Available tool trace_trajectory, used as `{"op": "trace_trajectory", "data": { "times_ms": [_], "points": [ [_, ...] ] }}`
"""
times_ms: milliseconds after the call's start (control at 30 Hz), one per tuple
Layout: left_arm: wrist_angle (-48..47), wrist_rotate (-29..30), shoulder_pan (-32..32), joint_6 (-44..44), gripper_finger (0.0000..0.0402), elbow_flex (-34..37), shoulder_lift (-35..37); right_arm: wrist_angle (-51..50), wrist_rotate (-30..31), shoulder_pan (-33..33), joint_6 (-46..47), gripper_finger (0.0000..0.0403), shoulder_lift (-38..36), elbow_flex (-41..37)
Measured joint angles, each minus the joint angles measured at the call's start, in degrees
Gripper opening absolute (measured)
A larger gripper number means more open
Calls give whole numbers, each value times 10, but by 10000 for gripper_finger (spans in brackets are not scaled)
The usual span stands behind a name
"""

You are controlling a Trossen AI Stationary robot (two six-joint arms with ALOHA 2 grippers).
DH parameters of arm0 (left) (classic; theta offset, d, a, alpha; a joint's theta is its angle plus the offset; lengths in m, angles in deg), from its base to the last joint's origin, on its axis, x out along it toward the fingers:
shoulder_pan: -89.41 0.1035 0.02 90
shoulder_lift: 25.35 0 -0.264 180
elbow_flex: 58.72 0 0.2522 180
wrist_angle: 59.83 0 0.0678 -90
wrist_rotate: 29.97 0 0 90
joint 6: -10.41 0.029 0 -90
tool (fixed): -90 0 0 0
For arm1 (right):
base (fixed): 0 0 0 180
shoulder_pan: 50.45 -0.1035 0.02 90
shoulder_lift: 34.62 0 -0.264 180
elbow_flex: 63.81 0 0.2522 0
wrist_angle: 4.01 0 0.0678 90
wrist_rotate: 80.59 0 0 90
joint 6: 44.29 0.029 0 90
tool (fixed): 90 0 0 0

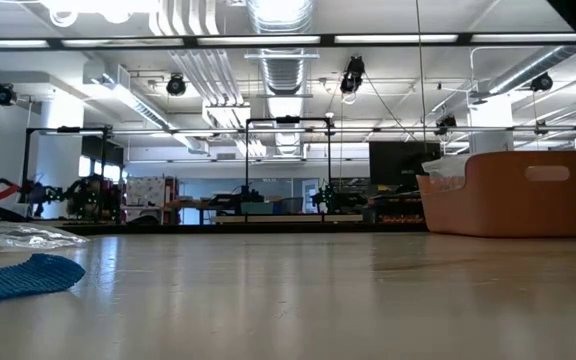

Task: Roll bandage
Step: Roll the blue bandage

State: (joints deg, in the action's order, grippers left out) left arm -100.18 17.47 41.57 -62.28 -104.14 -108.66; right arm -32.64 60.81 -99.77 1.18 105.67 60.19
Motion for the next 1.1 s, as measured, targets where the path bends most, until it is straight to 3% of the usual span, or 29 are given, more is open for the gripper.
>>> {"op": "trace_trajectory", "data": {
  "times_ms": [167, 400, 700, 1100],
  "points": [
    [7, 0, 0, 0, 191, -9, 0, -37, -4, 1, 0, 78, 20, 43],
    [9, 26, -1, 0, 181, -25, 0, -63, -4, 4, 0, 71, 19, 44],
    [10, 44, -2, -5, 189, -25, 0, -72, -4, 6, -4, 86, 18, 41],
    [33, 38, -9, -30, 156, -22, 0, -85, -4, 6, -2, 96, 17, 41]
  ]
}}
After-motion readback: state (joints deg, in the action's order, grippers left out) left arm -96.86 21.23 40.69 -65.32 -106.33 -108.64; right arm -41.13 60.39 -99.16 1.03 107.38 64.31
